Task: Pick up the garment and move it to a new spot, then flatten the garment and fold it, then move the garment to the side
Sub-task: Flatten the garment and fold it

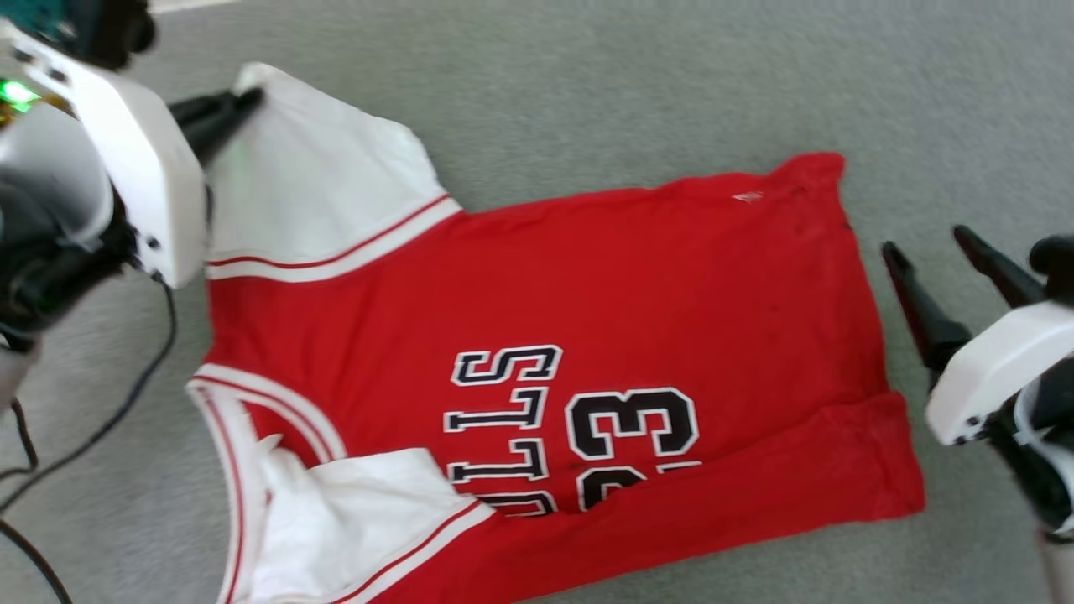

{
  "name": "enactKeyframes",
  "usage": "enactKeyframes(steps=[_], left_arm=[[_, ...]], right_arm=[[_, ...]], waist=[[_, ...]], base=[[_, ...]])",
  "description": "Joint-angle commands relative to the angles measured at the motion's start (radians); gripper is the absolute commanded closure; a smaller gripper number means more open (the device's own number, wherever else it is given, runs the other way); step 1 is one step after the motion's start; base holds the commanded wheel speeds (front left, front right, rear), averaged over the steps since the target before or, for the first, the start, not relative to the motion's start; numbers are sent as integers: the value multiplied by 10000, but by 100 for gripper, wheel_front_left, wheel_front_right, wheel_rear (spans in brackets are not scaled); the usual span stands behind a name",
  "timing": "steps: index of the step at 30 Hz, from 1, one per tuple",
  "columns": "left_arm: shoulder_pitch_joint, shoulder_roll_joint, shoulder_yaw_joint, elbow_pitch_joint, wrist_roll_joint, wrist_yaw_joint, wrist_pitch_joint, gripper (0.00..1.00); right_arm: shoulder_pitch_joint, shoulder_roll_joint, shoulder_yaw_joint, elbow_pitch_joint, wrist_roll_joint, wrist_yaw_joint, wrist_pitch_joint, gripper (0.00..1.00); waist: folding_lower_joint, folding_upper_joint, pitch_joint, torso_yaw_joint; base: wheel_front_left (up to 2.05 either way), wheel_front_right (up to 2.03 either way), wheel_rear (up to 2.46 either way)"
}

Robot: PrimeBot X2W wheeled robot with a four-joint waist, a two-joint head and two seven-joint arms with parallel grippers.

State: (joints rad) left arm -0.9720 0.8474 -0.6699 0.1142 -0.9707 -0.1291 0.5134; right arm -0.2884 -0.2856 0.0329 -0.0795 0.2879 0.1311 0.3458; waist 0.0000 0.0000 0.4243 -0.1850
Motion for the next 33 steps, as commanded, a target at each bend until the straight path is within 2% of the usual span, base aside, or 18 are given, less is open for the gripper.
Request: enactKeyframes(steps=[1, 7, 13, 20, 25, 30, 32, 33], left_arm=[[266, 109, -159, -448, -72, -14, -304, 100], [962, 295, -314, -1955, 102, 108, -1061, 100], [1652, 462, -256, -3319, 400, 544, -1711, 100], [2228, 662, -374, -4465, 784, 967, -2026, 100], [2428, 537, -539, -4867, 1011, 1117, -2183, 100], [2465, 373, -719, -4859, 1175, 1043, -2291, 100], [2520, 305, -754, -4827, 1166, 1069, -2382, 100], [2562, 280, -765, -4795, 1132, 1085, -2407, 100]], right_arm=[[-296, -290, -75, -86, 316, -5, 876, 0], [-1097, -1298, -120, 29, 919, -6, 3633, 0], [-2275, -1870, 71, 744, 972, -6, 5315, 0], [-3312, -2413, 550, 2176, 536, -6, 5997, 0], [-3769, -2407, 927, 3083, 309, -6, 5893, 0], [-3688, -2270, 1500, 4191, 384, -5, 5955, 0], [-3690, -2152, 1591, 4407, 399, -5, 5912, 96], [-3663, -2136, 1642, 4485, 405, -5, 5874, 100]], waist=[[0, 0, -403, 610], [0, 0, -304, 1310], [0, 0, 15, 1881], [0, 0, 389, 2417], [0, 0, 656, 2689], [0, 0, 865, 2910], [0, 0, 840, 2909], [0, 0, 798, 2902]], base=[[0, 0, 0], [0, 0, 0], [0, 0, 0], [0, 0, 0], [0, 0, 0], [0, 0, 0], [0, 0, 0], [0, 0, 0]])
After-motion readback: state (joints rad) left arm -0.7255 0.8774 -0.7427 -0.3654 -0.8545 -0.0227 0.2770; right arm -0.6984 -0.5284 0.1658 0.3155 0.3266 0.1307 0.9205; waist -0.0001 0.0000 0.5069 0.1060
